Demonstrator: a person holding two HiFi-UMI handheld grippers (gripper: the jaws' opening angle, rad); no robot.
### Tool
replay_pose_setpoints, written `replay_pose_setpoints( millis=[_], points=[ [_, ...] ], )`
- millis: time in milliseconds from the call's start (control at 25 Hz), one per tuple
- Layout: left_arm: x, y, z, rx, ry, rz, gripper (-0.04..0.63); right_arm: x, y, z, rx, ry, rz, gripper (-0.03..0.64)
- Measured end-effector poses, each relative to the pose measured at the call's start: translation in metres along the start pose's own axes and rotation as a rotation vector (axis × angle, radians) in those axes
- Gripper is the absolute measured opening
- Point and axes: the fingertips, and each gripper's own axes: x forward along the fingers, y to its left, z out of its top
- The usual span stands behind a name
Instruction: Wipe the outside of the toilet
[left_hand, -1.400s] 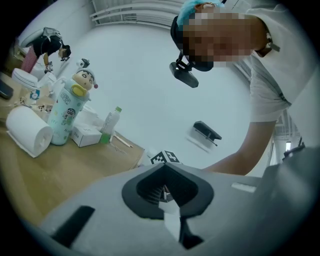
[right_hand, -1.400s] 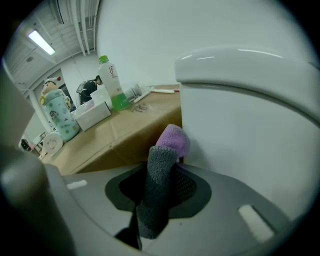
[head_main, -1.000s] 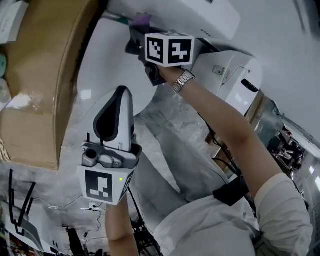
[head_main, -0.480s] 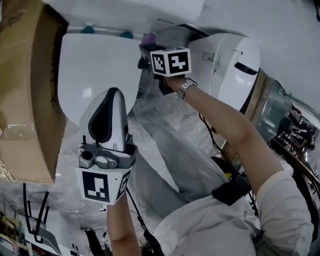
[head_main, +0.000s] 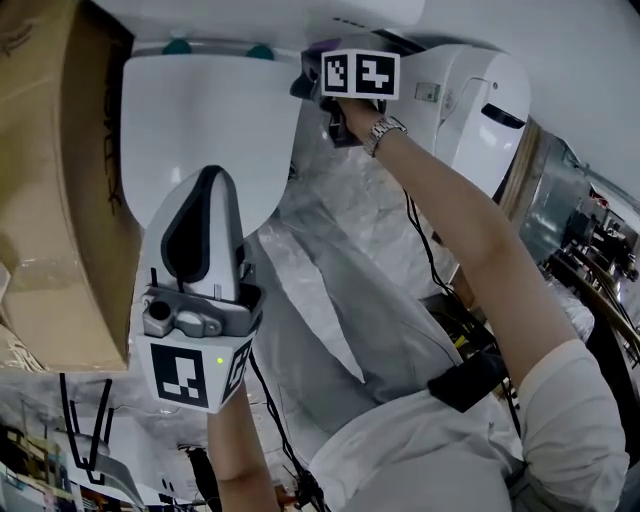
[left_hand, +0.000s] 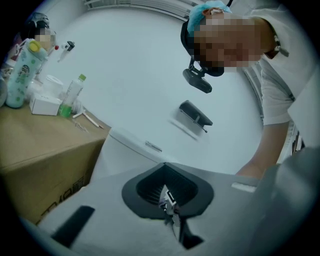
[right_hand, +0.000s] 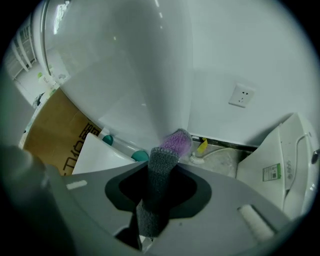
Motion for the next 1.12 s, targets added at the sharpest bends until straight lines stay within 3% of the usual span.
replay_pose_setpoints(
  millis=[400,760,1120],
  points=[
    [-0.043,0.059,0.023,-0.019,-0.021,0.034,0.005,0.006,0.029,0.013,0.159,-0.049,-0.047,0.108],
    [-0.065,0.084,0.06,-0.035,-0.07,-0.003,0.005,0.025,0.147,0.045,0.039,-0.046,0.058,0.109],
    [-0.102,0.122,0.07,-0.017,-0.074,0.053,0.005,0.068,0.249,0.069,-0.129,-0.002,0.12,0.109]
  ],
)
